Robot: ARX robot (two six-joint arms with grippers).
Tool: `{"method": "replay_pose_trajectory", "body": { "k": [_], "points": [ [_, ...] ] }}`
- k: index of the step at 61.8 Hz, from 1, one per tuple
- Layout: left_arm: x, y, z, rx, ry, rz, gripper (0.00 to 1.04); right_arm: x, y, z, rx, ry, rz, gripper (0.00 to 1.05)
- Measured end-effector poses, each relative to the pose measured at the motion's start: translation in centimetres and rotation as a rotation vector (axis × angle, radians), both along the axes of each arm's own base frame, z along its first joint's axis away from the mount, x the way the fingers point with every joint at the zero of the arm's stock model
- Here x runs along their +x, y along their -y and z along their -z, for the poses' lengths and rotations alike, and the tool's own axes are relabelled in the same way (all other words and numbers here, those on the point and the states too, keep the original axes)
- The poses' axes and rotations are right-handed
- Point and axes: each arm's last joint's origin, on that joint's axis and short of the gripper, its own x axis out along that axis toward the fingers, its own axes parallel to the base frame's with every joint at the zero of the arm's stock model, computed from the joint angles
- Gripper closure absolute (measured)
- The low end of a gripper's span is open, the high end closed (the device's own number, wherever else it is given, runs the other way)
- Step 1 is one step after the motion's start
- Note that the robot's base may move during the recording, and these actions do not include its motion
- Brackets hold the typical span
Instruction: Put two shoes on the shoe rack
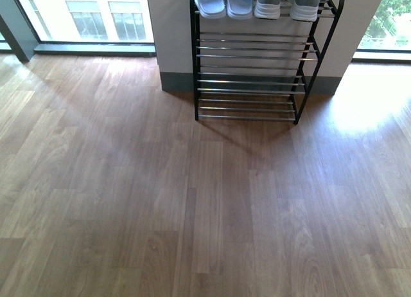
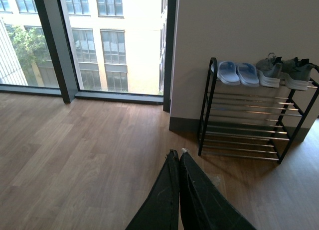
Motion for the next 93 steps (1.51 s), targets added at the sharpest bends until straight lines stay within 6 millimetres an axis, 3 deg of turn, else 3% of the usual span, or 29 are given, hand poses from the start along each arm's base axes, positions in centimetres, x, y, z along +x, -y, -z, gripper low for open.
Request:
{"method": "replay_pose_trajectory", "body": {
  "k": [26, 34, 35, 36, 37, 47, 93],
  "points": [
    [0.00, 0.00, 0.00, 0.000, 0.000, 0.000, 1.03, 0.00, 0.00, 0.00, 0.000, 0.000, 0.000, 0.09],
    [0.00, 0.00, 0.00, 0.000, 0.000, 0.000, 0.77, 0.00, 0.00, 0.00, 0.000, 0.000, 0.000, 0.09],
    [0.00, 0.00, 0.00, 0.000, 0.000, 0.000, 0.63, -0.01, 0.00, -0.01, 0.000, 0.001, 0.001, 0.09],
    [0.00, 0.00, 0.00, 0.000, 0.000, 0.000, 0.60, -0.01, 0.00, -0.01, 0.000, 0.001, 0.000, 0.09],
    [0.00, 0.00, 0.00, 0.000, 0.000, 0.000, 0.45, 0.00, 0.00, 0.00, 0.000, 0.000, 0.000, 0.09],
    [0.00, 0.00, 0.00, 0.002, 0.000, 0.000, 0.08, 0.01, 0.00, 0.01, 0.000, -0.001, -0.001, 0.09],
    [0.00, 0.00, 0.00, 0.004, 0.000, 0.000, 0.09, 0.01, 0.00, 0.01, 0.000, -0.001, -0.002, 0.09]
  ]
}}
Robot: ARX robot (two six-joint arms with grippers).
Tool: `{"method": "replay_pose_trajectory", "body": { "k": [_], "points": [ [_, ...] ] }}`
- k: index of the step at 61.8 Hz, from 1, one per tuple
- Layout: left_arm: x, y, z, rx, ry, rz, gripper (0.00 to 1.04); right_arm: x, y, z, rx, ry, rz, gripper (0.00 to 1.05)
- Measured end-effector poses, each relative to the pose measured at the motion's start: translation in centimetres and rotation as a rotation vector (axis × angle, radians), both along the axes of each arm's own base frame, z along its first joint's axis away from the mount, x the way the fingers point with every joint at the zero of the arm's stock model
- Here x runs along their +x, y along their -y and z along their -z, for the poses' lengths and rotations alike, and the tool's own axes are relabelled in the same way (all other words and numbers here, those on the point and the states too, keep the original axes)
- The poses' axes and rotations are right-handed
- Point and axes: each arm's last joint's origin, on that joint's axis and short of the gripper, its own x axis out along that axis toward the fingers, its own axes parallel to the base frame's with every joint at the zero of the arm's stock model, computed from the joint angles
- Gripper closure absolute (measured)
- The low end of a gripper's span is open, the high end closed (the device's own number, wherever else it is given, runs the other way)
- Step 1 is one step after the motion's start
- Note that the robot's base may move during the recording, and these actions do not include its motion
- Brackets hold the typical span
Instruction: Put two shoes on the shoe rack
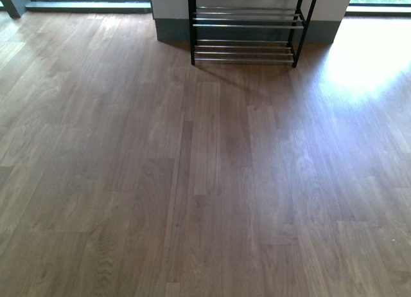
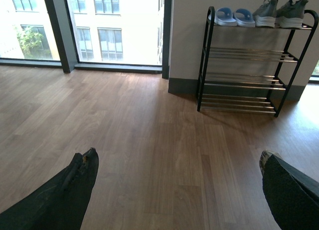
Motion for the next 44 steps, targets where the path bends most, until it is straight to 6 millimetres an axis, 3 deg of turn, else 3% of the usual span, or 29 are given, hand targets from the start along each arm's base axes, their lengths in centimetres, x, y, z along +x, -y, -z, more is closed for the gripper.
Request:
{"method": "replay_pose_trajectory", "body": {
  "k": [44],
  "points": [
    [0.00, 0.00, 0.00, 0.000, 0.000, 0.000, 0.09, 0.00, 0.00, 0.00, 0.000, 0.000, 0.000, 0.09]
  ]
}}
